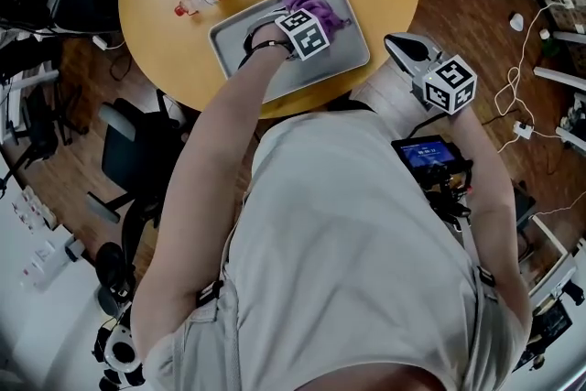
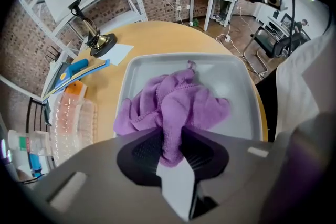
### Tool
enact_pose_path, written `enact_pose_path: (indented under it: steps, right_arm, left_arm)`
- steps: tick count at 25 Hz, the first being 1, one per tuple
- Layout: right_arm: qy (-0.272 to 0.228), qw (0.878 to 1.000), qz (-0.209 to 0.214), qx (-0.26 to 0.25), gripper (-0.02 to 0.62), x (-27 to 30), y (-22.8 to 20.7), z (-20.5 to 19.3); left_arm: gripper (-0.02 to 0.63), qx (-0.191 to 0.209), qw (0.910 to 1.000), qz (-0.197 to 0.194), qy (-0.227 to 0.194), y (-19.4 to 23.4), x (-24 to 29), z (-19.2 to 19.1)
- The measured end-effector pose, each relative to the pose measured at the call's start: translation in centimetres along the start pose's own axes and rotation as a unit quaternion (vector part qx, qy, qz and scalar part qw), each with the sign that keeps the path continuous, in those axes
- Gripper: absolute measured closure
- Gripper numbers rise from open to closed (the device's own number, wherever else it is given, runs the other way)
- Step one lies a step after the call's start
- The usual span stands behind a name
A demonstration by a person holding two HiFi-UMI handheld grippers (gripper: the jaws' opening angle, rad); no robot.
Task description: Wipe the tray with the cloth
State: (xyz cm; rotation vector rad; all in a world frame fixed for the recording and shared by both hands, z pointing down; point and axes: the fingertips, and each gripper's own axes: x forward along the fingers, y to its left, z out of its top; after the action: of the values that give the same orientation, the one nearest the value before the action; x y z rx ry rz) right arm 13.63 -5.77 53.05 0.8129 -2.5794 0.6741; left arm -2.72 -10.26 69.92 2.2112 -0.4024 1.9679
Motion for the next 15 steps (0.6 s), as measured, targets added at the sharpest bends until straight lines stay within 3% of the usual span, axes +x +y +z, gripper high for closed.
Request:
enact_pose_path:
  steps: [5, 11, 15]
  right_arm:
    - [0.000, 1.000, -0.006, -0.001, 0.592, -0.2, 0.1, -0.2]
    - [0.001, 1.000, -0.011, 0.002, 0.592, -0.4, -0.1, -0.4]
    - [0.001, 1.000, -0.008, 0.005, 0.592, -0.2, 0.1, -0.4]
  left_arm:
    - [0.508, 0.002, 0.9999, 0.015, 0.003, 2.6, 0.1, -0.9]
    - [0.508, -0.037, 0.9983, 0.044, 0.009, 4.9, 0.1, -1.9]
    - [0.508, -0.029, 0.9982, 0.050, 0.015, 4.9, 0.0, -1.5]
